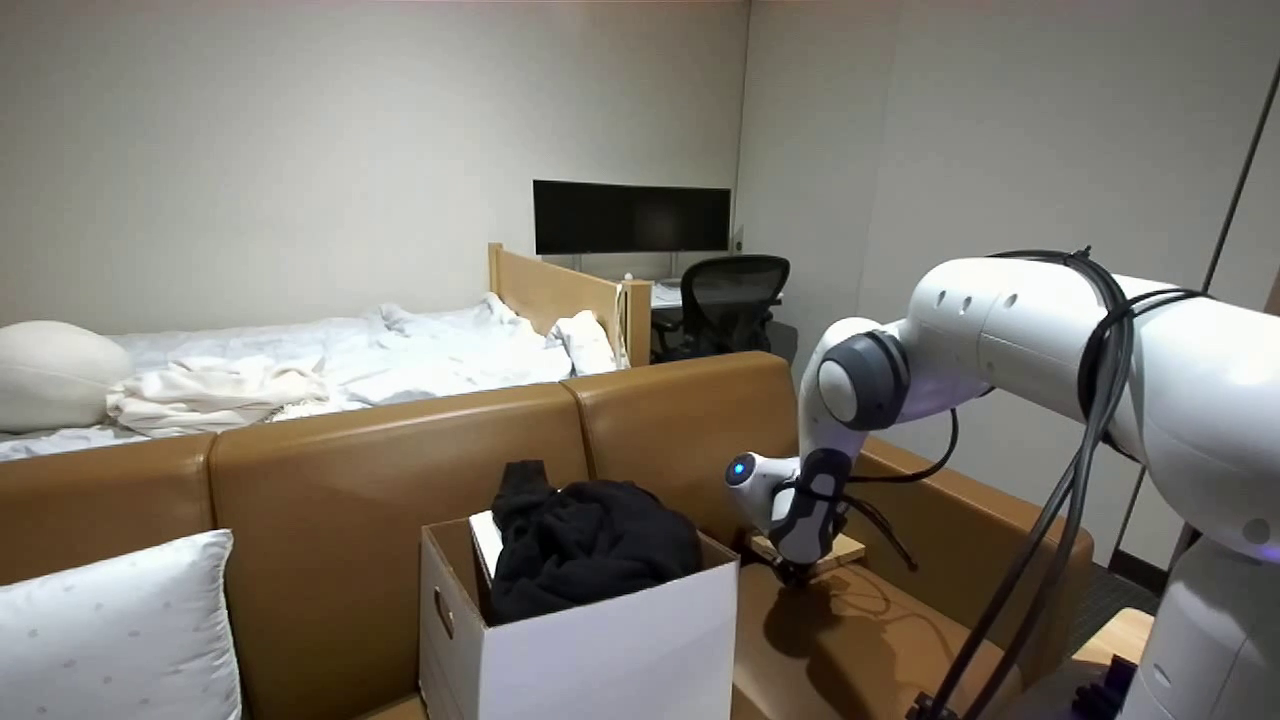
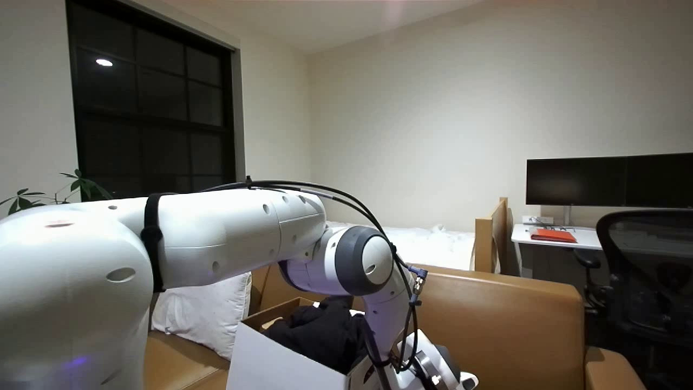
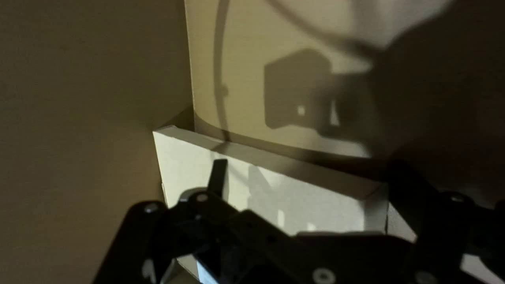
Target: Put the brown object into the box
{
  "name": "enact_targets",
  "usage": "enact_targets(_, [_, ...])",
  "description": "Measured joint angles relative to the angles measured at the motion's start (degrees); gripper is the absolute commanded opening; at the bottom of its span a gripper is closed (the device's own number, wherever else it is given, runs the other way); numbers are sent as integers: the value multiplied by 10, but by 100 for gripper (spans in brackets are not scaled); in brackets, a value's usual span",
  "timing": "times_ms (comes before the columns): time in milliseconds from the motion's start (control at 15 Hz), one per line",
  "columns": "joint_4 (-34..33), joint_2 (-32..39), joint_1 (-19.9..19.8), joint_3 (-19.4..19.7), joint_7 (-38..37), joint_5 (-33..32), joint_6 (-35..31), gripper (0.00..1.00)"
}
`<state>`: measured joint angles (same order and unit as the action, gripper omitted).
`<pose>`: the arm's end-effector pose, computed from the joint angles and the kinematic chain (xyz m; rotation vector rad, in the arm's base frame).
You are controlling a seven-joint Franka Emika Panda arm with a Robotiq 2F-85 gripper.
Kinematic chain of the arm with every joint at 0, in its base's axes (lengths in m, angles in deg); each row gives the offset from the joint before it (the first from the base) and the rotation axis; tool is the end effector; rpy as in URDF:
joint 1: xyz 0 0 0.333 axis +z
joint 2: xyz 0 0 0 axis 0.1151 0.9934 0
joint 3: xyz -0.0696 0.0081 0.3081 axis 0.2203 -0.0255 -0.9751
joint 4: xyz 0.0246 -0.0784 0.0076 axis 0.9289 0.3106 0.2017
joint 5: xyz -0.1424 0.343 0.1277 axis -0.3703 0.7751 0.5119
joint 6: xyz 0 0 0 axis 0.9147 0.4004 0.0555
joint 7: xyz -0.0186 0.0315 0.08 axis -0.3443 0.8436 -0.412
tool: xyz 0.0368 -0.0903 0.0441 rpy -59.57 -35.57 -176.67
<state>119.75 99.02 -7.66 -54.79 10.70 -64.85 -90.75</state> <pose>0.5973 -0.2414 -0.1448 2.4731 -0.0488 -0.0782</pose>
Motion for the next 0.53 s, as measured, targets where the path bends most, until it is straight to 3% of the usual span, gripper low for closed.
enact_targets(533, [-6, -2, -15, -20, -22, -22, 13, 100])
